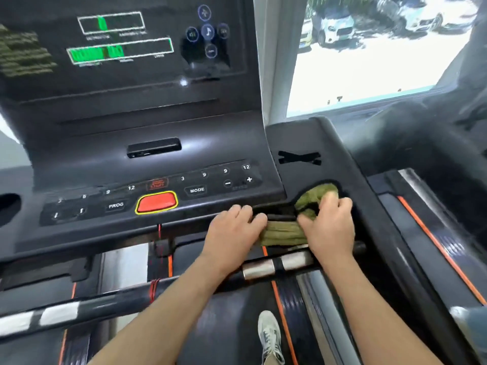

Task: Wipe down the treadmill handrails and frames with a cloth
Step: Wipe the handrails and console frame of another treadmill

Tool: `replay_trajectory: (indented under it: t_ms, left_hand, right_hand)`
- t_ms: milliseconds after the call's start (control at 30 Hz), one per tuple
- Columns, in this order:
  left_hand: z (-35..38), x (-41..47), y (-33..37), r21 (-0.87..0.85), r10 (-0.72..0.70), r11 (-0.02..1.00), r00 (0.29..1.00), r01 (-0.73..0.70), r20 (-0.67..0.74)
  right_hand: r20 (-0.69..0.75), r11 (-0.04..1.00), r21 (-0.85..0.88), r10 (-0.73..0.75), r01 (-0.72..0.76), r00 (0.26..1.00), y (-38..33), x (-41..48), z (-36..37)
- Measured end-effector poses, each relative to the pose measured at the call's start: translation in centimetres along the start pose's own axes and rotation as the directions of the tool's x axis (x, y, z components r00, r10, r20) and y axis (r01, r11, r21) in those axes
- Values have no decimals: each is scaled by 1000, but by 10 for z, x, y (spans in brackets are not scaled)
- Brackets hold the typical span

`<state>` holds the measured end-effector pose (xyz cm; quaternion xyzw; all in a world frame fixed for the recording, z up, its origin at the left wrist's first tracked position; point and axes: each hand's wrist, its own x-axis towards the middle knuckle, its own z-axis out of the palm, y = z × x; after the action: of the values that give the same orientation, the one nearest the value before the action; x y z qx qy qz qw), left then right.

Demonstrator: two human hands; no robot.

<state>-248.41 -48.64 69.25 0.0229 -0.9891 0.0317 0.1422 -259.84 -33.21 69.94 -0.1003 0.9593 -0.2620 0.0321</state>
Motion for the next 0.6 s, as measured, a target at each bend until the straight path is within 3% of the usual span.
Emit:
replay_trajectory:
  t_ms: [167,433,500,600]
  left_hand:
    - [-19,-43,-38,73,-127,989,990,131,-59]
    - [-39,-100,-84,96,-443,892,896,441,1]
    - [-39,-93,-78,30,-503,864,863,502,48]
    - [-40,-58,-49,-70,-514,851,853,520,91]
  right_hand:
    - [57,972,207,99,-109,993,-39,-25,21]
    - [344,914,405,-138,-14,929,-126,-97,70]
    - [269,906,422,-156,30,950,-110,-88,53]
    - [-5,938,301,-179,172,984,-61,-61,8]
